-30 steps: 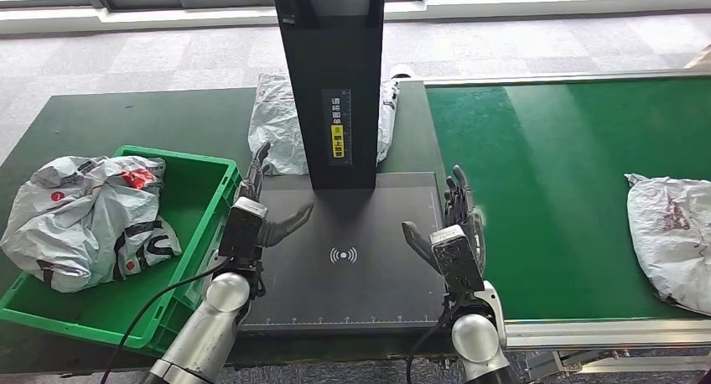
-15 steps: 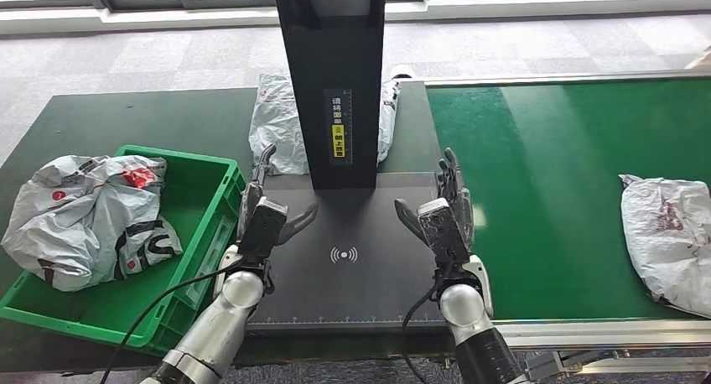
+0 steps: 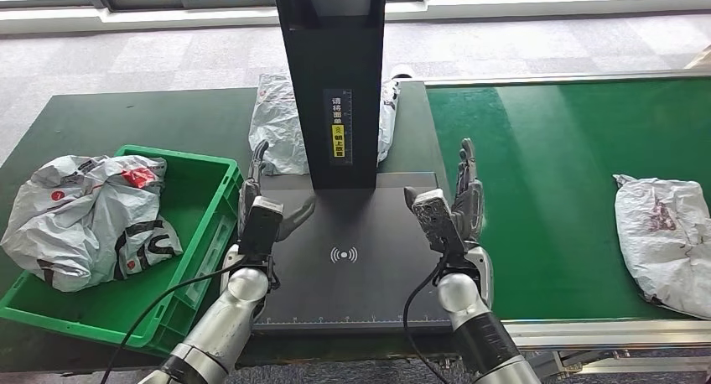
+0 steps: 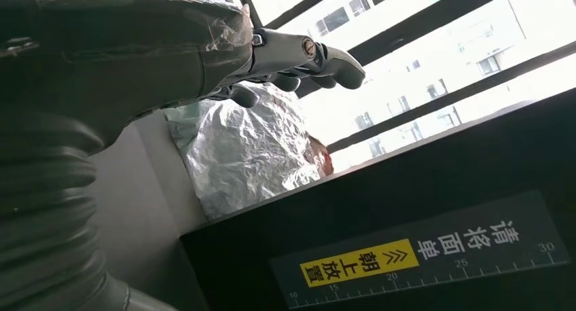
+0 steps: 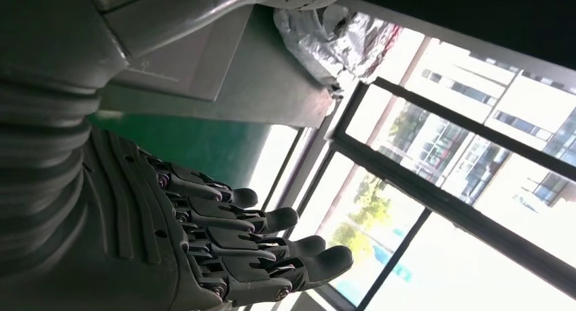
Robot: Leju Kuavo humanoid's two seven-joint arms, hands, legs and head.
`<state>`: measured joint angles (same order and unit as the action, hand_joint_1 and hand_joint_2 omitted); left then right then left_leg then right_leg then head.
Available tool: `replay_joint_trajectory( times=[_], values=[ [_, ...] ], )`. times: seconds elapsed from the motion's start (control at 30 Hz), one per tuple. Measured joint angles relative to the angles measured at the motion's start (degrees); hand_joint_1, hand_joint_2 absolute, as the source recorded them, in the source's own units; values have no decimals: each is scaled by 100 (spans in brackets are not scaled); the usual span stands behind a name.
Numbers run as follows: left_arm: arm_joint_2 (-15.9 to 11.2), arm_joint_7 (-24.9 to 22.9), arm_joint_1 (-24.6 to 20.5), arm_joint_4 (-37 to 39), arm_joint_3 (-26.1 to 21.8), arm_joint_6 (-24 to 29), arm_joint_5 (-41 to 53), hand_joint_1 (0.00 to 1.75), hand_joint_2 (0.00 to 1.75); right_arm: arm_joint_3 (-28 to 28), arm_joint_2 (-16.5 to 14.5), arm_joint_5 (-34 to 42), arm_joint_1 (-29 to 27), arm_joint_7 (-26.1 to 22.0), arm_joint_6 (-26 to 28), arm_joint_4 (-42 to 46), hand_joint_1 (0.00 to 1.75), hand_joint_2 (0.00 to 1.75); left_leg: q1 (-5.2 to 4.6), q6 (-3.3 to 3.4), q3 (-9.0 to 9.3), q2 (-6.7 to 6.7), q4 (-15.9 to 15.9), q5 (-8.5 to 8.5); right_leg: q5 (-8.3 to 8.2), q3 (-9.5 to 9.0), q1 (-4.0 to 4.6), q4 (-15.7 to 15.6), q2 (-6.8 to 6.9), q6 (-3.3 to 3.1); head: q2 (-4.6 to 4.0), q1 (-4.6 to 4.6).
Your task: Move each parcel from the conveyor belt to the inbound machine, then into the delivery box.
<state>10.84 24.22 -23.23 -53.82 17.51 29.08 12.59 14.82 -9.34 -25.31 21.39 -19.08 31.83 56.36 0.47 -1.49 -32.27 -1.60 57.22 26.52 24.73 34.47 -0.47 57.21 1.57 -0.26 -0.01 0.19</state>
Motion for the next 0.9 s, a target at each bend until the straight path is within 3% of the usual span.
replay_joint_trajectory(
  times=[0.07,0.2,0.4,0.57,0.9],
  values=[
    [0,9,-16,76,-4,-27,-113,0,0,-14,82,-456,48,276,347,-129,0,175,-1,0,0,-1,1,0,0,1,0,0,-1,0,0,-1],
    [-5,87,-62,264,-14,-51,-249,0,0,-468,318,-2175,231,845,770,-603,0,175,-2,0,-2,6,4,0,-3,0,-2,-1,4,4,0,-1],
    [-11,150,-76,417,-26,-23,-273,0,0,-1336,498,-3459,339,1180,820,-1025,0,175,-5,2,-4,2,5,1,-4,1,-4,-1,3,6,-1,-1],
    [-13,151,-76,454,-28,-21,-273,0,0,-1716,529,-3578,356,1174,822,-1158,0,175,-5,2,-5,7,4,1,-3,2,-3,0,5,7,-1,0],
    [-13,151,-76,475,-28,-21,-273,0,0,-1865,545,-3581,361,1152,824,-1263,0,175,-5,3,-5,5,4,1,-4,3,-3,0,3,7,-1,0]
  ],
)
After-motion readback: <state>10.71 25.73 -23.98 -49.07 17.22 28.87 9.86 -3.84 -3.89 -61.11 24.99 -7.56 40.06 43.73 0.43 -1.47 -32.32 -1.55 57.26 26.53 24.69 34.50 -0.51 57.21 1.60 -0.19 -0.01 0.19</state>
